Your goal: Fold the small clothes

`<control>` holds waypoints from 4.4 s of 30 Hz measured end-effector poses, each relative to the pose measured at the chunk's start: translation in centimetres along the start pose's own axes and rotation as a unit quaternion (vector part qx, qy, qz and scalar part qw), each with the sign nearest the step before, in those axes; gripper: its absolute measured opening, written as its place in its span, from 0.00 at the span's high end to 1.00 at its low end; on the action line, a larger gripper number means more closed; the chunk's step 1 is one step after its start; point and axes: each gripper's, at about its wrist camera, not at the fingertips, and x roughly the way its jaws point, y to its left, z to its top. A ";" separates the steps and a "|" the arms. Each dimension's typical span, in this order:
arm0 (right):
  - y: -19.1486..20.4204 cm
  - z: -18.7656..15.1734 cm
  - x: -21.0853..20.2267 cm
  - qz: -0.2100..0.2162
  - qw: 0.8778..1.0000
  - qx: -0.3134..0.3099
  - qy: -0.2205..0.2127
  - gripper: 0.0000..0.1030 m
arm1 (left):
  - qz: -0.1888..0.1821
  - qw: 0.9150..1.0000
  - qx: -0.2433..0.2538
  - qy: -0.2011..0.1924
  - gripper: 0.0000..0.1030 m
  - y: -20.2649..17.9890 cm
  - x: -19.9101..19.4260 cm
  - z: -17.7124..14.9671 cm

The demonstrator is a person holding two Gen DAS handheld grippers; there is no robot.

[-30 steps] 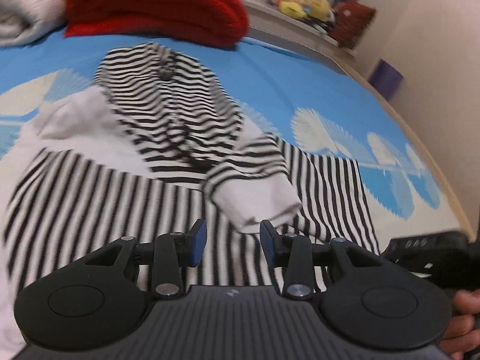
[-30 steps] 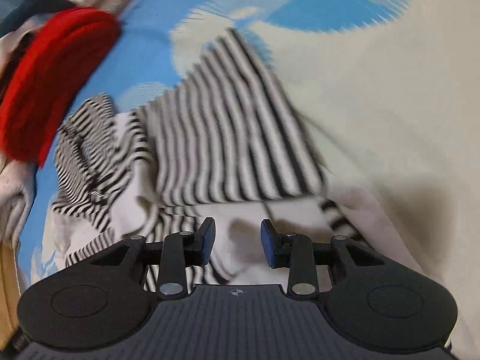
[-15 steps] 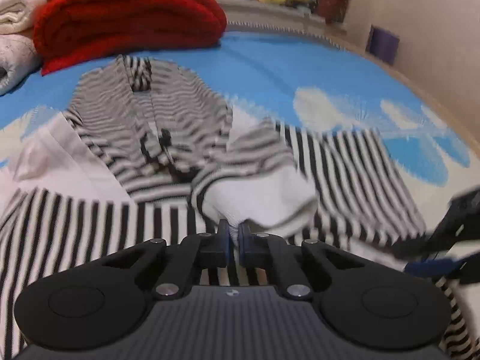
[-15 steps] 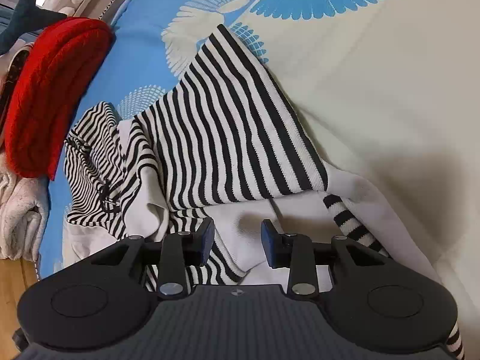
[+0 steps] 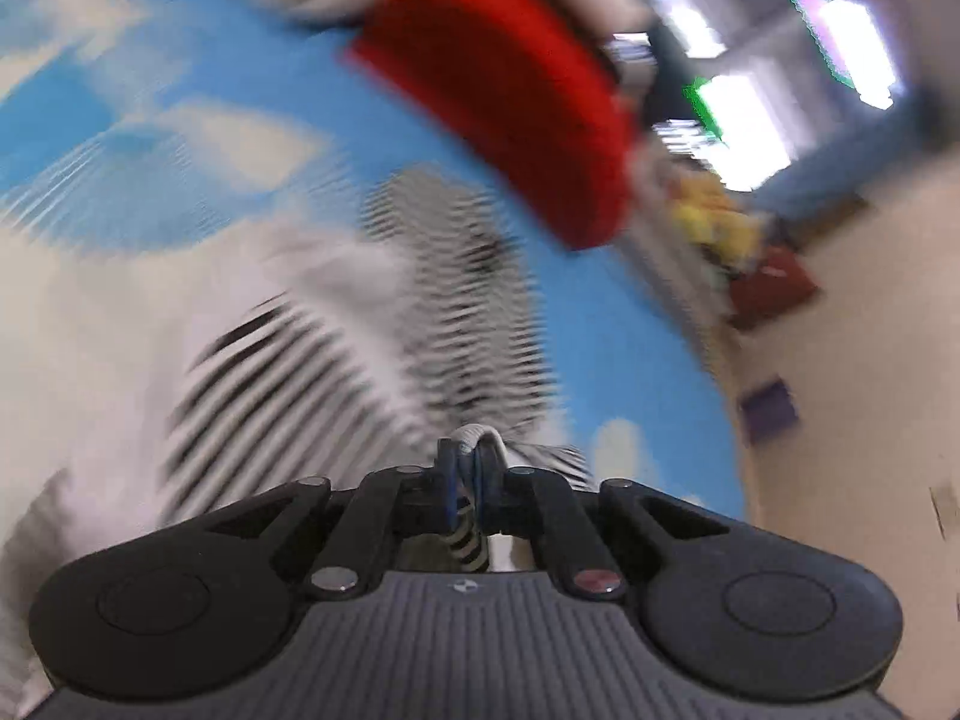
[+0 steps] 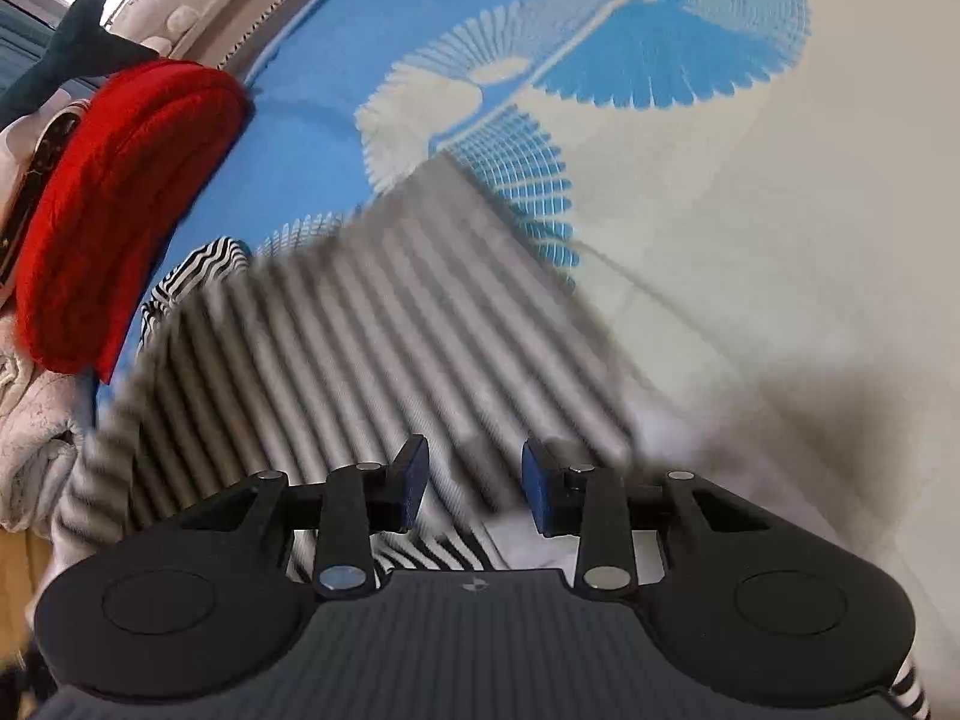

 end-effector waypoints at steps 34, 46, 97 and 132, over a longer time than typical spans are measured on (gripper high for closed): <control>3.7 -3.1 4.2 -0.006 0.998 -0.036 0.052 0.65 | 0.153 0.966 0.205 -0.024 0.93 2.1 2.0 3.1; 3.0 -2.6 3.9 -0.017 0.999 -0.023 0.043 0.65 | 0.096 0.983 0.043 0.151 0.63 7.5 7.0 1.4; 3.9 -2.0 0.3 -0.055 0.985 -0.161 -0.043 0.51 | 0.166 0.963 0.210 -0.002 0.56 -0.8 6.6 -1.0; 5.0 -0.9 -1.0 -0.092 0.942 -0.305 -0.103 0.22 | 0.164 0.948 0.248 -0.114 0.30 -9.2 25.3 19.7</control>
